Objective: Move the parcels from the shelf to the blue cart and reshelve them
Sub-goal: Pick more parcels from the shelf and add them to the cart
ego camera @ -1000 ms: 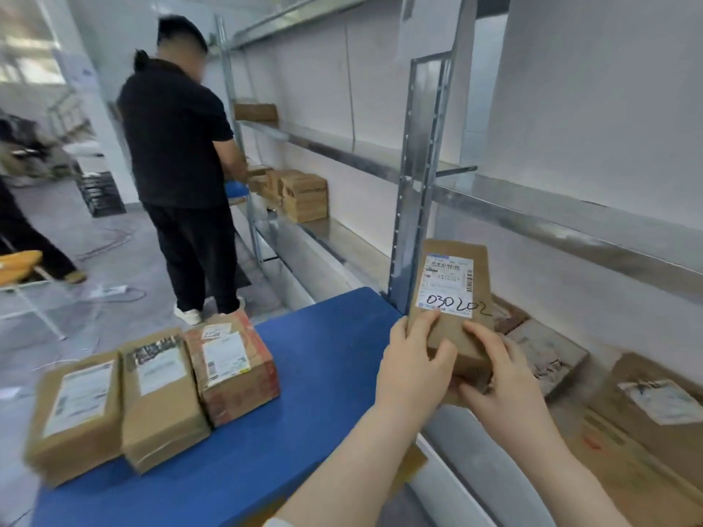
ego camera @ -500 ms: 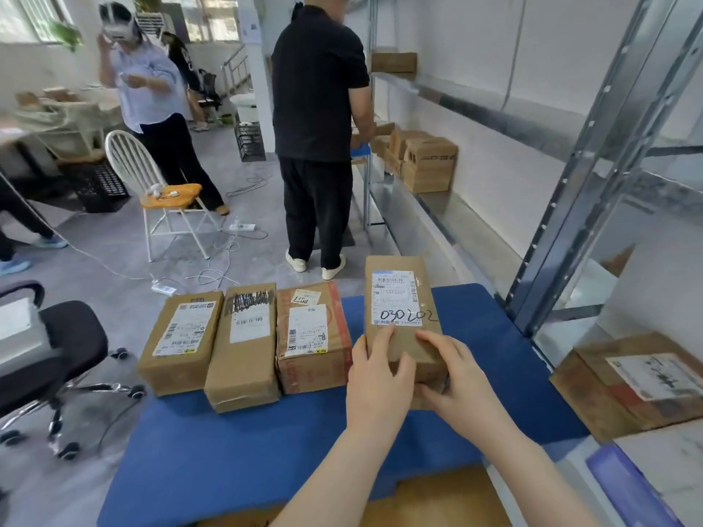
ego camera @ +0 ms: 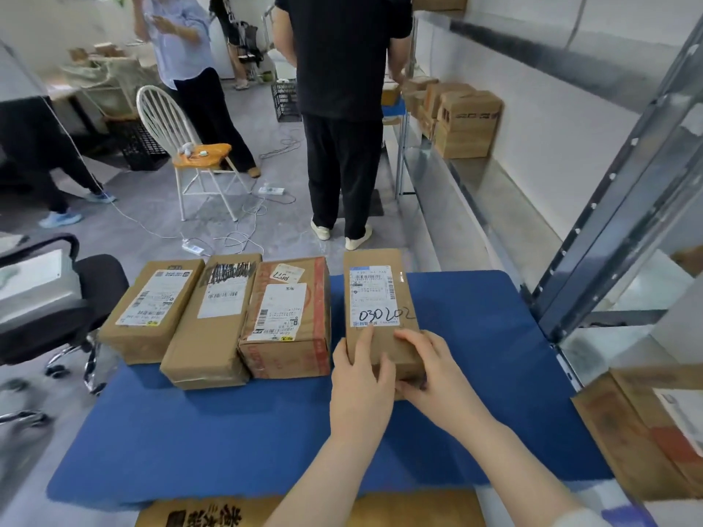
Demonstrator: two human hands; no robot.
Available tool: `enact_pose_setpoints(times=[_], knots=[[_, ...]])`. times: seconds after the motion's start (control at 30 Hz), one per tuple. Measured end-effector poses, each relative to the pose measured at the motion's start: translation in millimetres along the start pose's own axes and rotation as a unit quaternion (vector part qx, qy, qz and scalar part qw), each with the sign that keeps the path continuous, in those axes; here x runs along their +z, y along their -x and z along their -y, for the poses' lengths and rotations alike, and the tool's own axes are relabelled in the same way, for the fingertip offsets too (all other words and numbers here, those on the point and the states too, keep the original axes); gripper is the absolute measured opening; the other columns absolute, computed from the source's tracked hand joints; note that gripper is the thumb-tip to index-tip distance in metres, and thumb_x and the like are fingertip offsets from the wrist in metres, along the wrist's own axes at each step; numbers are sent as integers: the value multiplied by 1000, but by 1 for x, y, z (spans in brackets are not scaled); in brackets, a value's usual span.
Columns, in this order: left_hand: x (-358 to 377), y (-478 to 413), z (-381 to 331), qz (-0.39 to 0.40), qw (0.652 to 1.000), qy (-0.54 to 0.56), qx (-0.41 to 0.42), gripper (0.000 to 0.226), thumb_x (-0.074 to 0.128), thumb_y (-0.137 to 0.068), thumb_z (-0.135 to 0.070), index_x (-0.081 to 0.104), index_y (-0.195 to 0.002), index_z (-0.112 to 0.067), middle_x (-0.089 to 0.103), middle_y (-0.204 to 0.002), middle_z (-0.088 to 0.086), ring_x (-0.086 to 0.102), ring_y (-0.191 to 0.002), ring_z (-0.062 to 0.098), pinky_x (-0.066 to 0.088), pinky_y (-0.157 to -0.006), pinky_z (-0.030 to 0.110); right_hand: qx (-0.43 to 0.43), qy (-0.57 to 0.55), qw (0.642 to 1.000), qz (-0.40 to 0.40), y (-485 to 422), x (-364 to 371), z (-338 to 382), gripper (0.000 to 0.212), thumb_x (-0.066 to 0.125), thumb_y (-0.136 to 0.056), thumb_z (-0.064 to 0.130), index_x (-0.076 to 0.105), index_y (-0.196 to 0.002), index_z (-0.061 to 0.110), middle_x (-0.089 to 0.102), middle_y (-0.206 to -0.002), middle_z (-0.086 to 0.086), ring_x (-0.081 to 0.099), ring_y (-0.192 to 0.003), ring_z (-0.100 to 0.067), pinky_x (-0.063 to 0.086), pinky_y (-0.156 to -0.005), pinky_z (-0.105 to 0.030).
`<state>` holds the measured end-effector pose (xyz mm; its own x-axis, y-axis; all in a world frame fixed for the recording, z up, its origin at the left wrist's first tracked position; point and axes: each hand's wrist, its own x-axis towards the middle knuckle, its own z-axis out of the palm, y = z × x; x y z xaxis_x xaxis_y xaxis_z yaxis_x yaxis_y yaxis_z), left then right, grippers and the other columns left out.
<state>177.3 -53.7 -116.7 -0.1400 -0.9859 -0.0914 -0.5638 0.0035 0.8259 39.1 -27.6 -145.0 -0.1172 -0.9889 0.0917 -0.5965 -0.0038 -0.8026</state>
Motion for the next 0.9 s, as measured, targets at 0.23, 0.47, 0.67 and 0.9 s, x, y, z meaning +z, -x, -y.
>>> enact_pose_setpoints(times=[0.23, 0.47, 0.67, 0.9], knots=[[-1, -14, 2, -36, 996, -85, -14, 48, 42, -95, -42, 30, -142, -41, 33, -135, 0, 45, -105, 24, 50, -78, 37, -15, -9, 1000, 7, -18, 6, -3, 70, 73, -80, 17, 33, -126, 53, 25, -134, 20, 44, -110, 6, 47, -80, -8], [-1, -9, 1, -62, 990, -114, -63, 53, 39, -95, -49, 19, -143, -49, 34, -112, -2, 44, -83, 19, 40, -63, 31, -19, -14, 1000, 3, -20, 12, -3, 71, 73, -81, 17, 32, -127, 51, 25, -136, 15, 47, -111, -8, 51, -85, -18], [-12, -11, 4, -70, 994, -38, -76, 53, 45, -92, -51, 21, -139, -52, 34, -106, 1, 53, -88, 26, 51, -75, 38, -26, -10, 1000, 6, -23, 18, 1, 71, 71, -81, 14, 31, -128, 49, 24, -137, 13, 48, -107, -9, 52, -83, -19], [-20, -17, 20, -59, 998, 10, -36, 54, 53, -89, -50, 29, -138, -53, 37, -109, -1, 52, -89, 14, 52, -78, 34, -20, 2, 1000, 12, -26, 20, 2, 73, 72, -80, 16, 29, -129, 50, 23, -138, 12, 48, -107, -10, 48, -81, -15]])
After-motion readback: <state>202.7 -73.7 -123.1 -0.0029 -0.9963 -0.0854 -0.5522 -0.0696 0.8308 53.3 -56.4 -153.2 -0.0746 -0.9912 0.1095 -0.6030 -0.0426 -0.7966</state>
